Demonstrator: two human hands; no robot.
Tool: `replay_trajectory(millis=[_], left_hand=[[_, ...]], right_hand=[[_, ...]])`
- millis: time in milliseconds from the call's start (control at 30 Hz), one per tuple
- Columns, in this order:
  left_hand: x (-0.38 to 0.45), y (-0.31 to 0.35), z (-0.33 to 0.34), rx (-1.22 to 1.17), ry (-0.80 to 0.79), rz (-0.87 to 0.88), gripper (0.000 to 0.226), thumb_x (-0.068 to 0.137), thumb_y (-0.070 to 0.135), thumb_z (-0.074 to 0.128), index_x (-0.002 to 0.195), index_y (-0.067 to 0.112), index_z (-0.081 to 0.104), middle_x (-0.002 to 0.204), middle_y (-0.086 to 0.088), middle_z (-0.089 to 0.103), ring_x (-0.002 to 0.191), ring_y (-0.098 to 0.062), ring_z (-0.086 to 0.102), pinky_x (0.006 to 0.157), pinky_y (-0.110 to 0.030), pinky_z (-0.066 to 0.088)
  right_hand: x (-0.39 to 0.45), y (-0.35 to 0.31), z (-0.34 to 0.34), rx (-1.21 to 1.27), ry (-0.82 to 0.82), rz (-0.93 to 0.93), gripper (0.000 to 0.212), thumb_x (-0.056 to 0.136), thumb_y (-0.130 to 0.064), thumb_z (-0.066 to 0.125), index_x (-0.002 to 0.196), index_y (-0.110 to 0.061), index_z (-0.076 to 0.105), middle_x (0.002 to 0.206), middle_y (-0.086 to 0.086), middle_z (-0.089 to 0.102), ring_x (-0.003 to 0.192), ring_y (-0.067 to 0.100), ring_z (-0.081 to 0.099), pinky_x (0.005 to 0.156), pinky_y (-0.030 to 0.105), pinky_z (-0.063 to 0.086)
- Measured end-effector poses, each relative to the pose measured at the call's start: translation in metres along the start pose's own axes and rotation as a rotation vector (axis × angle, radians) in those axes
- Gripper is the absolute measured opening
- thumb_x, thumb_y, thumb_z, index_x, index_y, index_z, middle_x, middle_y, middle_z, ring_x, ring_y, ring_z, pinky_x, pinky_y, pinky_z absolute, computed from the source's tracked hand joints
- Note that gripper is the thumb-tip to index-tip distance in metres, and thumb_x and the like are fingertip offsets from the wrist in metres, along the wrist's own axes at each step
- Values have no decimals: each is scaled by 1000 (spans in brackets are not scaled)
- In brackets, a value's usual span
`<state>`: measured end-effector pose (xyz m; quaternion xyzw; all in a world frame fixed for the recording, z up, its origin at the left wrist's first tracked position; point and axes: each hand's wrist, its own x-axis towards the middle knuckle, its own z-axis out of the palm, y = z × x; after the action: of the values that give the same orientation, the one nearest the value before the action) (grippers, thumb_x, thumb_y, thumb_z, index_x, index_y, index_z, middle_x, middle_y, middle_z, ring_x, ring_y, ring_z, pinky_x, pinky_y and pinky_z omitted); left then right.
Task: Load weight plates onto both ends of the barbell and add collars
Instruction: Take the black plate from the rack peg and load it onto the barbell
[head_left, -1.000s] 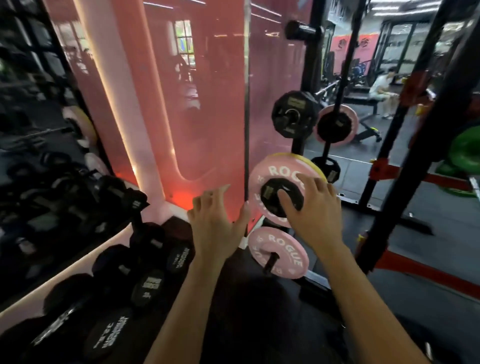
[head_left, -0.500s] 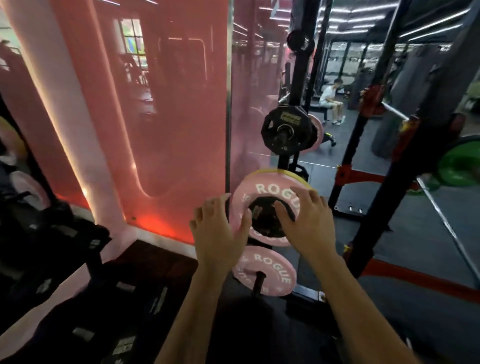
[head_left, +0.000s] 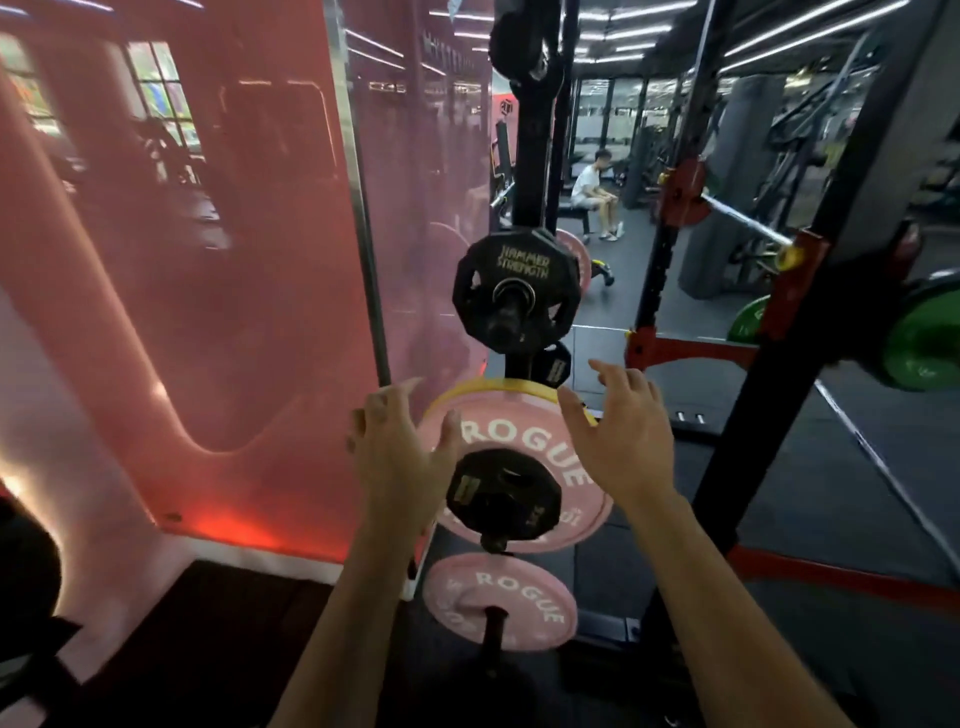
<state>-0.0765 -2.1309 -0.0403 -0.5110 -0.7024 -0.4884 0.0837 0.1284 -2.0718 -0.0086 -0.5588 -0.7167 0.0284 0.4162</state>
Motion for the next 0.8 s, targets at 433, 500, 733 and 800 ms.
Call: replay_trajectory(millis=[433, 500, 733, 800], left_hand=[[141, -38, 102, -80, -120, 47, 51, 89, 47, 62, 130, 18, 55, 127, -9, 55, 119, -31, 47, 97, -46, 35], [165, -39, 116, -83, -109, 86, 51, 90, 43, 64, 132, 18, 53, 128, -8, 55, 120, -31, 47, 95, -45, 35], [226, -36, 161, -16, -180, 178, 49, 93, 46, 59, 134, 21, 52, 123, -7, 61, 112, -33, 53, 90, -51, 42], [231, -36, 166, -11, -179, 211, 44, 95, 47, 55, 130, 20, 54, 119, -6, 62, 109, -32, 54, 89, -50, 42]], right_hand=[[109, 27, 82, -80, 76, 161, 51, 92, -44, 59, 134, -16, 53, 119, 11, 61, 112, 30, 51, 92, 46, 46], [126, 29, 90, -105, 101, 155, 51, 91, -42, 60, 133, -14, 52, 119, 12, 62, 111, 32, 53, 92, 45, 44], [170, 34, 107, -252, 143, 197, 57, 89, -43, 61, 138, -16, 49, 115, 13, 64, 107, 35, 53, 87, 47, 46], [176, 33, 110, -270, 165, 196, 51, 88, -43, 62, 133, -19, 53, 109, 12, 66, 102, 35, 55, 82, 47, 47]])
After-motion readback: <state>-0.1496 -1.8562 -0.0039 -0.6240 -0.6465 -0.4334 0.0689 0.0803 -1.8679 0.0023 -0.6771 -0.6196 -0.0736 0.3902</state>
